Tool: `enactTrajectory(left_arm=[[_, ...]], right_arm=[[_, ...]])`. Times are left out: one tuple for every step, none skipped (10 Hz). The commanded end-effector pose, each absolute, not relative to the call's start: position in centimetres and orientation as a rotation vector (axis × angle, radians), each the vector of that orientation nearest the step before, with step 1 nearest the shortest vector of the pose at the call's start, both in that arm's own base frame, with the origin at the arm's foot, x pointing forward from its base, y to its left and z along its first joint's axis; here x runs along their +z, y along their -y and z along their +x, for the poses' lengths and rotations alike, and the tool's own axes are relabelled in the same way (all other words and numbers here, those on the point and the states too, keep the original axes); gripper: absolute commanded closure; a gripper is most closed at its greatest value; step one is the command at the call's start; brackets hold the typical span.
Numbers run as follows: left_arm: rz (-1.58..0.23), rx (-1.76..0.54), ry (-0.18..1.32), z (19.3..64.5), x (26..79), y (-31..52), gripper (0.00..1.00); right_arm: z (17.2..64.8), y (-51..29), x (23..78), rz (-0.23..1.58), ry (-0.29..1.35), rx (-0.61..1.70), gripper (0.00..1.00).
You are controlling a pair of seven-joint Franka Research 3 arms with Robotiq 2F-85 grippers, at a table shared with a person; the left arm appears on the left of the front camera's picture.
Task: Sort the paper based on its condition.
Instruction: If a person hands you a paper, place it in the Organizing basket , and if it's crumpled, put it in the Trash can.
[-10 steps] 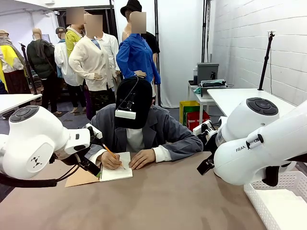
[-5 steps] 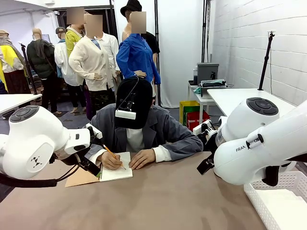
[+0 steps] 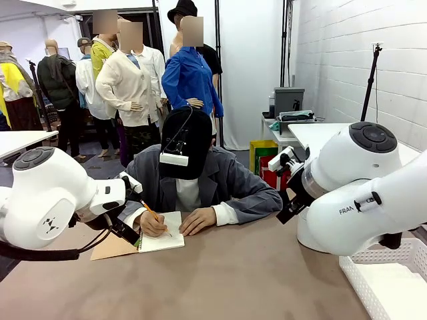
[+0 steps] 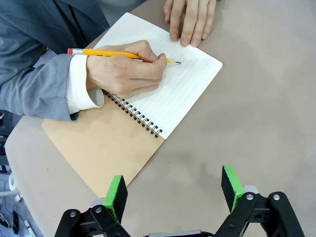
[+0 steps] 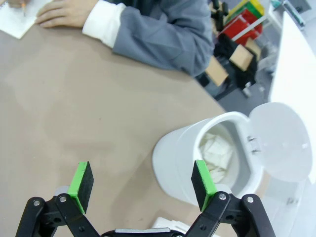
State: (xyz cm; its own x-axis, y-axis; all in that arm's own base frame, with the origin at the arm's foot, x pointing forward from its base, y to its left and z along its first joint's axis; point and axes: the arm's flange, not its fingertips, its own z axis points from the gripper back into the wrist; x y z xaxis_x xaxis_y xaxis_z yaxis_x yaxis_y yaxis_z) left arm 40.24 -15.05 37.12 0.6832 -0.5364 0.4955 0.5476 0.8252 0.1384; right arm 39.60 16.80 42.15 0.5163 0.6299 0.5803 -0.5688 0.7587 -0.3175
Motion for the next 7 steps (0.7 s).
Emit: enactTrajectory(left_arm=[[-0.022, -0.607, 0.549, 40.3, 37.1, 15.0, 0.0], [-0.022, -0.607, 0.549, 40.3, 37.1, 15.0, 0.0], [-0.022, -0.607, 0.549, 40.3, 37.1, 15.0, 0.0], [-0.022, -0.607, 0.549, 40.3, 37.1, 15.0, 0.0], [-0.022, -0.607, 0.549, 40.3, 37.1, 15.0, 0.0], [-0.022, -0.607, 0.549, 40.3, 37.1, 15.0, 0.0], [-0.022, -0.607, 0.549, 40.3, 37.1, 15.0, 0.0]], right_arm=[[37.3, -17.1, 41.0, -0.121, 0.745, 0.717, 0.0], [37.4, -17.0, 40.4, -0.127, 0.661, 0.713, 0.0], [39.4, -16.9, 42.6, -0.11, 0.746, 0.73, 0.0], [39.4, -16.9, 42.6, -0.11, 0.746, 0.73, 0.0], [39.4, -16.9, 42.6, -0.11, 0.746, 0.73, 0.0], [39.4, -16.9, 42.6, -0.11, 0.746, 0.73, 0.0], [39.4, -16.9, 42.6, -0.11, 0.746, 0.73, 0.0]])
